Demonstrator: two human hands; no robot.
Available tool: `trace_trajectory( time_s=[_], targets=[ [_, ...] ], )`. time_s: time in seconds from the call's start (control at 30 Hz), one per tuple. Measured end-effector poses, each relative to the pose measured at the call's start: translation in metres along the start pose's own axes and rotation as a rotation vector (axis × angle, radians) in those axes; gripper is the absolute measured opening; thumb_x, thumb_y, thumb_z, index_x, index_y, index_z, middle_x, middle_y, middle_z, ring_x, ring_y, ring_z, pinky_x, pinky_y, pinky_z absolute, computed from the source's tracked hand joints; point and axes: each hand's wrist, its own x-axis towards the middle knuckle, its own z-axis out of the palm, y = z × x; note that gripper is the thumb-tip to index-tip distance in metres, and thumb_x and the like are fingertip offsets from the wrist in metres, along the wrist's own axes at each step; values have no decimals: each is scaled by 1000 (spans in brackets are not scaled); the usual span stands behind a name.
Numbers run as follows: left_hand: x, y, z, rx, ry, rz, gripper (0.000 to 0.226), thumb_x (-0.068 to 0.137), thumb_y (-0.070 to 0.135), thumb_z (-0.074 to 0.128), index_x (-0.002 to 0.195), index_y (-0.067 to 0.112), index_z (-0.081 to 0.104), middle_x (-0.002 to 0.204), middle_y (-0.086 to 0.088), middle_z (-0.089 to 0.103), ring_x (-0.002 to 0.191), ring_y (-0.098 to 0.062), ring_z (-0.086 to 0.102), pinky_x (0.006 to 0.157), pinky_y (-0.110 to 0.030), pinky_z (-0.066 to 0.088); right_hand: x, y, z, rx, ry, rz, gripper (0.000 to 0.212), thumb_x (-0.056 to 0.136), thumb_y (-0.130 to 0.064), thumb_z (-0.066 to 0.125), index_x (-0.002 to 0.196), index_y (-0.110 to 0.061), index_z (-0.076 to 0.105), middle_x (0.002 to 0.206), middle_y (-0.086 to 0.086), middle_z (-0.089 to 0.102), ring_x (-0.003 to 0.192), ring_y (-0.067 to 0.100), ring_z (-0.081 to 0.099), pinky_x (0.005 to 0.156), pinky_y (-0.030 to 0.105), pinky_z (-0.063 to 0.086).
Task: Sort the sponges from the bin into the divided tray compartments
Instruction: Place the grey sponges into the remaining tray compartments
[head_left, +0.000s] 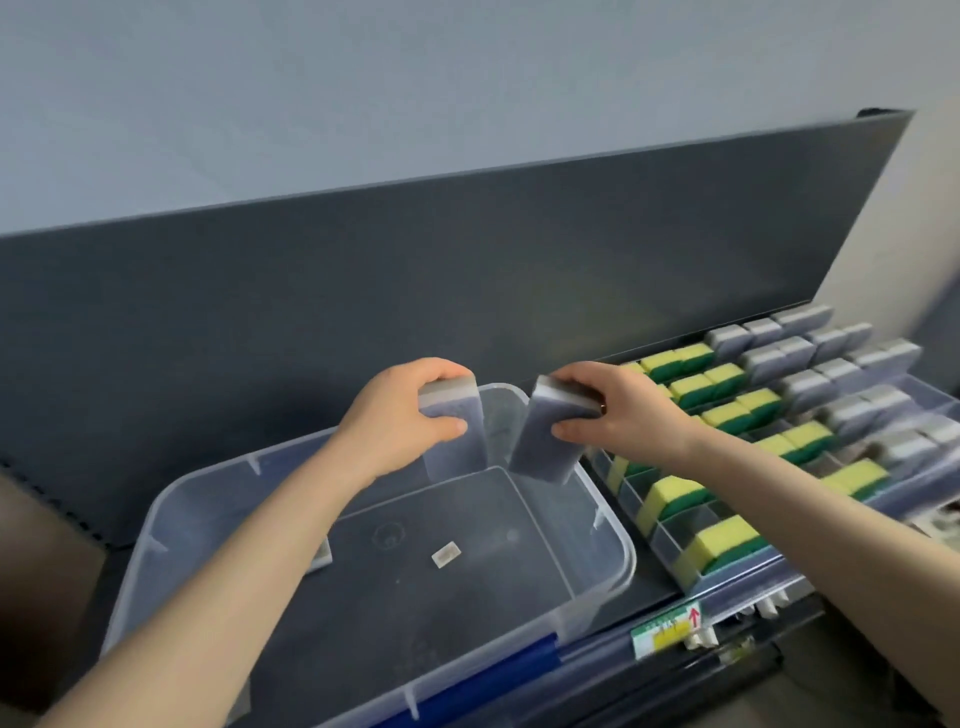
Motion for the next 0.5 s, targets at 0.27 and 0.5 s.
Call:
trace_trajectory(
  time_s=[0.27,0.5],
  targets=[
    [16,84,44,2,32,95,45,76,16,75,113,38,61,108,25,59,101,-4,55,84,-24,43,-37,37,-78,15,147,-15,38,71,-14,74,107,-15,62,89,-3,63,82,14,57,68,23,41],
    [24,166,112,18,22,173,46,77,17,74,117,36,60,113,19,59,103,-6,54,84,-27,45,-91,105,-147,-10,172,31,39,73,-14,74,109,-15,62,91,-1,65,82,15,58,72,29,44]
  ],
)
